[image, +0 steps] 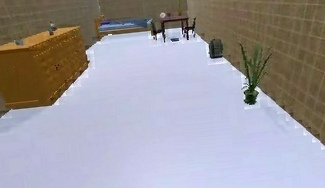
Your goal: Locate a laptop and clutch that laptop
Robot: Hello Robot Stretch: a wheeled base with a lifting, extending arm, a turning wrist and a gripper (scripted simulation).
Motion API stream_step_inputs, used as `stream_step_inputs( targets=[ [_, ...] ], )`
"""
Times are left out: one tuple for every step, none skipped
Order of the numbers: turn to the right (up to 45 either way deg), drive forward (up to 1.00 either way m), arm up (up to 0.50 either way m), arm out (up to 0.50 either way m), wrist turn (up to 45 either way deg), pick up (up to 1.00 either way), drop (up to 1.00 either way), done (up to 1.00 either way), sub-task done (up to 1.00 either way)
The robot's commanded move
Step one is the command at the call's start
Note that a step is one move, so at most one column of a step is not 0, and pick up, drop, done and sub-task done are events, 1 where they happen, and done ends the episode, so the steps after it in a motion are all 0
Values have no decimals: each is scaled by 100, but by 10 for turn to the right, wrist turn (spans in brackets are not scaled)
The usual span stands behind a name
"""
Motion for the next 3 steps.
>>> stream_step_inputs(
  targets=[
    [0,50,0,0,0,0,0,0,0],
    [0,100,0,0,0,0,0,0,0],
    [0,100,0,0,0,0,0,0,0]
  ],
)
